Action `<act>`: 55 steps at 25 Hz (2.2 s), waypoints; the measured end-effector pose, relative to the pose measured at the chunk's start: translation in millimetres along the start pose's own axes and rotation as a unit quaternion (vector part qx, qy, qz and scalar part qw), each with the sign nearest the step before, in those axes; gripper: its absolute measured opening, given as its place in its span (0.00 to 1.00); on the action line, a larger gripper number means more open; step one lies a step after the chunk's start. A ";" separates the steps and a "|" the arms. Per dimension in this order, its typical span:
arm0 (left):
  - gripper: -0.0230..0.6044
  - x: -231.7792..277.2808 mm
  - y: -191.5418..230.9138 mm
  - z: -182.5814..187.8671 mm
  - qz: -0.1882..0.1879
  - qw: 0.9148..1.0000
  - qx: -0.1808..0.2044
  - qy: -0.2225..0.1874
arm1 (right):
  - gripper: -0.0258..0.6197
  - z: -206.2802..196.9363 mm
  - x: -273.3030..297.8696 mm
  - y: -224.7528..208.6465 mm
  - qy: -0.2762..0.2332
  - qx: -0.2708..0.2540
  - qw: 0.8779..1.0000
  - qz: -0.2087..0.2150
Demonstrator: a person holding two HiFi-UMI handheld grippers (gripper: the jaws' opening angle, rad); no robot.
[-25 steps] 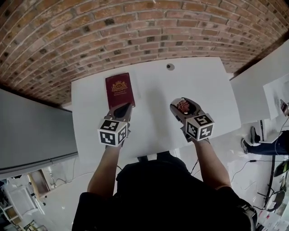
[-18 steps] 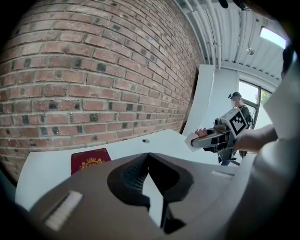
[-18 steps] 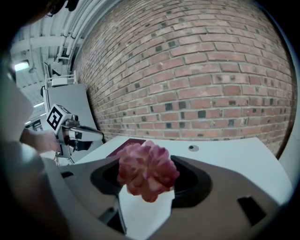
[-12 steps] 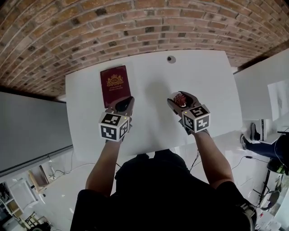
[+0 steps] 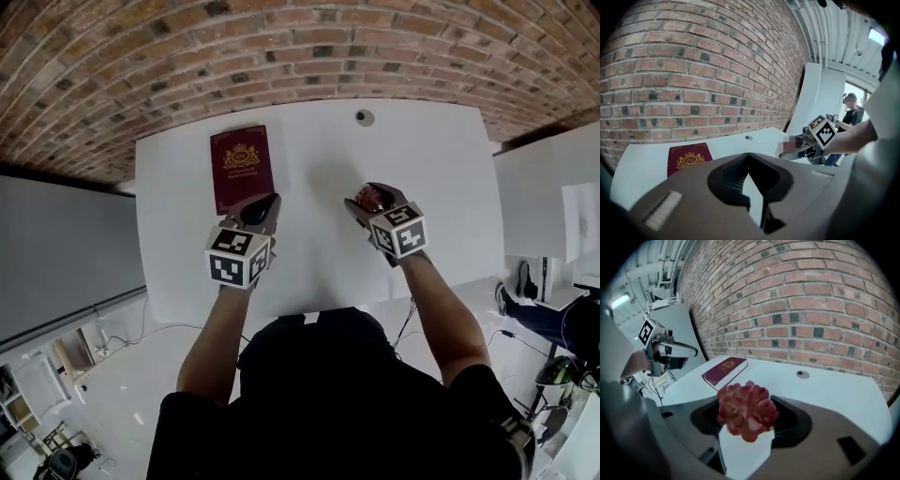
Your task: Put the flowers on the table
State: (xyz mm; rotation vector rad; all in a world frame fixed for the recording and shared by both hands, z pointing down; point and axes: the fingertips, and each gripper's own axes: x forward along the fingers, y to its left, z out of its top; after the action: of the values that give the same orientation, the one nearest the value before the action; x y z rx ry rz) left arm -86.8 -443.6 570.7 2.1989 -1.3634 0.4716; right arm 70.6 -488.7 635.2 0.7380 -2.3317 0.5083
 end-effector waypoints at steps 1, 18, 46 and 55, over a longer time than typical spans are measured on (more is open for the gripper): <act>0.06 -0.3 0.7 -0.4 0.002 1.000 -0.002 0.000 | 0.44 -3.4 4.1 -1.8 0.009 -0.004 1.000 0.001; 0.06 -14.2 14.0 -13.1 0.027 0.999 -0.023 0.002 | 0.44 -53.4 60.5 -5.2 0.126 -0.063 0.990 0.018; 0.06 -38.1 14.8 -29.1 0.000 1.000 -0.013 0.008 | 0.48 -53.2 48.2 -2.6 0.113 -0.042 0.992 -0.039; 0.06 -49.8 1.9 -20.3 -0.028 1.000 0.012 -0.003 | 0.48 -58.9 11.0 -5.6 0.087 -0.006 0.992 -0.093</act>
State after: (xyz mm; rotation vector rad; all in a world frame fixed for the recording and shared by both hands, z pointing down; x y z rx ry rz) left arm -110.8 -396.4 561.0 2.2536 -1.3017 0.4617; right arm 93.6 -466.6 686.3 0.8600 -2.0789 0.4564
